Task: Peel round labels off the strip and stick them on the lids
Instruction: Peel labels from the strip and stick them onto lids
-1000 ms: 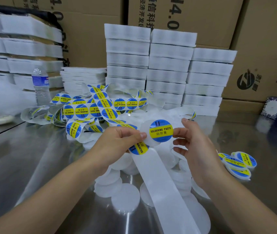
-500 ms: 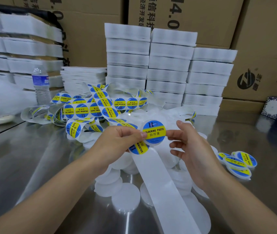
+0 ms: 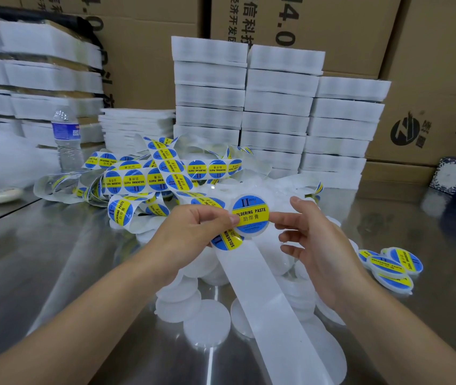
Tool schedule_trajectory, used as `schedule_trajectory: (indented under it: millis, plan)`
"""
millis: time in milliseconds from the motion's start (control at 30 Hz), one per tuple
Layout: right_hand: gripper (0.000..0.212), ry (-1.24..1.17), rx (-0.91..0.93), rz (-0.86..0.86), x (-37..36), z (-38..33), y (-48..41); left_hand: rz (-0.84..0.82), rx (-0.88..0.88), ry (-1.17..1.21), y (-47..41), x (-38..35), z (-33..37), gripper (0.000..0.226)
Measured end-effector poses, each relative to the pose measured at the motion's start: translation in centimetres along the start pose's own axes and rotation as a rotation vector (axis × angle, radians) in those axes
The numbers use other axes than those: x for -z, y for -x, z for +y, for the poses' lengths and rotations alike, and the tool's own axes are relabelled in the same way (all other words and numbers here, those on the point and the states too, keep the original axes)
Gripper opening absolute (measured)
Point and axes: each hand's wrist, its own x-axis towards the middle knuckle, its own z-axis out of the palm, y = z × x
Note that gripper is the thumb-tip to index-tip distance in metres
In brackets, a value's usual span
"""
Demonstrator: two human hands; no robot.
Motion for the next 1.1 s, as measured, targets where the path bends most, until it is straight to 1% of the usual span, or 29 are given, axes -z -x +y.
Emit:
schedule_trajectory:
  millis: [233,400,500,600,700,800,900,1000,1067,1100]
  plan:
    - [0.039,0.084,0.059,0.015,0.0,-0.1,0.2,0.033,-0.025,-0.007,-0.2,0.0,0.0,0.015]
    - [0.019,0.212,0.150,0.048,0.0,0.0,0.4,0.092,-0.065,-0.001,-0.2,0.0,-0.2,0.020]
    - [0.014,0.243,0.161,0.065,0.1,0.1,0.5,0.084,-0.073,0.001,-0.2,0.0,-0.2,0.024]
    - [0.018,0.293,0.182,0.096,0.3,0.1,0.4,0.069,-0.070,0.012,-0.2,-0.1,-0.3,0.025]
    - [0.016,0.367,0.201,0.138,0.6,0.3,0.3,0.056,-0.066,-0.006,-0.2,-0.2,-0.4,0.020]
    - [0.020,0.425,0.240,0.163,0.7,0.6,0.0,0.051,-0.054,-0.003,-0.2,-0.2,-0.4,0.017]
    - [0.024,0.424,0.284,0.177,0.7,0.8,-0.3,0.053,-0.057,-0.004,-0.1,-0.2,-0.3,0.019]
    - [0.033,0.338,0.286,0.126,0.1,0.9,-0.1,0.019,-0.059,0.009,-0.1,-0.2,-0.3,0.016]
    - [0.044,0.344,0.279,0.053,-0.4,0.9,0.2,-0.023,-0.054,0.033,0.1,-0.3,-0.1,0.006]
    - [0.049,0.346,0.277,0.016,-0.7,0.9,0.5,-0.042,-0.052,0.048,0.2,-0.3,0.0,0.005]
